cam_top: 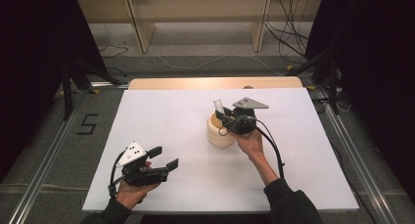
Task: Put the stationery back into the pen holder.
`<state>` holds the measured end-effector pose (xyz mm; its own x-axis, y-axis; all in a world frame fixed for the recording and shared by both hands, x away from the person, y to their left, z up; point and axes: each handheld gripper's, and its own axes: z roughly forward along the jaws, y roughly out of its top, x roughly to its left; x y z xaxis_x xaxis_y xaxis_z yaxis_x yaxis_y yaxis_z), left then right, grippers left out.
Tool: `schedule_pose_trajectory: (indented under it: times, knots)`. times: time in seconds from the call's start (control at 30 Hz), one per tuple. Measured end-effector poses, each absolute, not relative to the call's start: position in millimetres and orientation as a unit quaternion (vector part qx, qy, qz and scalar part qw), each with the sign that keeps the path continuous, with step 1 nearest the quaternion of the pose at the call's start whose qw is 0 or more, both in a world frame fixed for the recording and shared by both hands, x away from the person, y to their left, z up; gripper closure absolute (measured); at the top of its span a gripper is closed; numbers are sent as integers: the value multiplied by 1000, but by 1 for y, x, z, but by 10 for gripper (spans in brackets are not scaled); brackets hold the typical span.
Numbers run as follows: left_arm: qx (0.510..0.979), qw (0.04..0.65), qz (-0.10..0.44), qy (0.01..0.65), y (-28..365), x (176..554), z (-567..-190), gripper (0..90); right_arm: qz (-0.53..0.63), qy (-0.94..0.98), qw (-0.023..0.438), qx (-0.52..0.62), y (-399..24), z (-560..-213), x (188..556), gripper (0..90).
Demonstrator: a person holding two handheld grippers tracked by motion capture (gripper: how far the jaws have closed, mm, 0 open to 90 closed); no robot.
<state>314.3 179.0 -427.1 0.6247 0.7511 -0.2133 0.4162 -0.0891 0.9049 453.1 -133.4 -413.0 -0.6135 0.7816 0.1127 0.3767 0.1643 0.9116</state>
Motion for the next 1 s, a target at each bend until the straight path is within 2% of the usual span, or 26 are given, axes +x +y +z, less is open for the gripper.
schedule_pose_trajectory:
  times: [0.47,0.57,0.7,1.0]
  knots:
    - [721,540,155,404,179,314,-427,210,481,755,189,404,-133,-421,453,680]
    - [721,540,155,405,179,314,-427,210,476,759,167,411,-134,-420,455,451]
    - [722,540,155,405,179,314,-427,210,474,757,173,415,-137,-415,452,289]
    - [722,540,155,405,179,314,-427,210,497,750,185,395,-148,-397,440,250]
